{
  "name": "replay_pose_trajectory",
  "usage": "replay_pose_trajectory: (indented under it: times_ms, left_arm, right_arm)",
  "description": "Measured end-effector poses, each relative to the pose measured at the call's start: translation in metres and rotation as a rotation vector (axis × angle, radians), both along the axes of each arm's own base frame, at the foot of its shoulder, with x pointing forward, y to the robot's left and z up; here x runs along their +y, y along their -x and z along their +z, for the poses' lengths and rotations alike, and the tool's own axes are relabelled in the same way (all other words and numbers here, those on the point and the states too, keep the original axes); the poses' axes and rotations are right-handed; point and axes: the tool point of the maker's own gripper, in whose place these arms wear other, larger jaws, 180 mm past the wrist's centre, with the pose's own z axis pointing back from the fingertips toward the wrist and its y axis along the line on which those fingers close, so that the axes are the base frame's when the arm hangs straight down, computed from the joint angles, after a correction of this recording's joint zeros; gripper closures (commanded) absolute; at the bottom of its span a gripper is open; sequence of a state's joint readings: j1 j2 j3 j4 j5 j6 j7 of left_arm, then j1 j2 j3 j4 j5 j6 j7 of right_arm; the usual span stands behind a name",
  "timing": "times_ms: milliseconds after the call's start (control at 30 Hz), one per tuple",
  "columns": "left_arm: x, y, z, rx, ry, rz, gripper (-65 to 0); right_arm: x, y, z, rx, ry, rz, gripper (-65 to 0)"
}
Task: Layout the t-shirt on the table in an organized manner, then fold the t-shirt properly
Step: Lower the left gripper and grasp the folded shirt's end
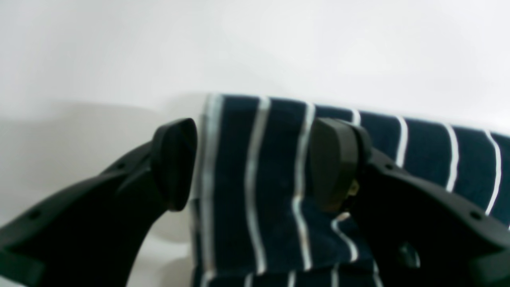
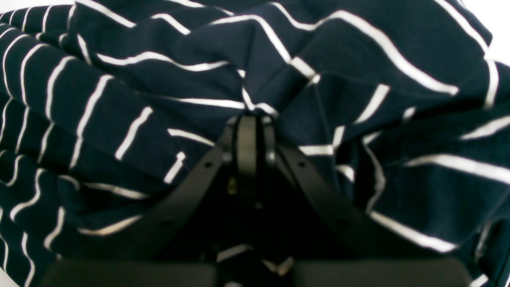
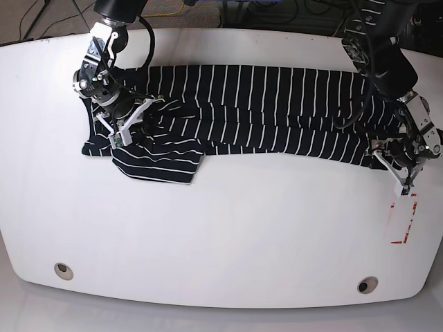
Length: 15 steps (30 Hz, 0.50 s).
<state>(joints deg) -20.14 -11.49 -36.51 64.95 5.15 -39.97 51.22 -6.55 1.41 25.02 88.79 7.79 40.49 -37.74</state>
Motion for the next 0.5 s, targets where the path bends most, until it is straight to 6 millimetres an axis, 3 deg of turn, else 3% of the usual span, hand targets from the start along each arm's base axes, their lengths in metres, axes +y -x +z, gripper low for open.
replay_pose_trajectory:
  times_ms: [133,333,500]
  left_arm:
    - [0.000,-0.008,0.005,-0.055,0.006,-0.001,-42.1]
    - [-0.001,-0.002,-0.013,-0.008,0.044,0.000,-42.1]
    - [0.003,-0.004,-0.015,-0.025,0.058,0.007,-42.1]
  right_arm:
    - [0.000,0.000,0.000,0.000,0.000,0.000,-2.4]
    - [0.000,0.000,0.000,0.000,0.000,0.000,-2.4]
    - [0.000,0.001,0.000,0.001,0.000,0.000,-2.4]
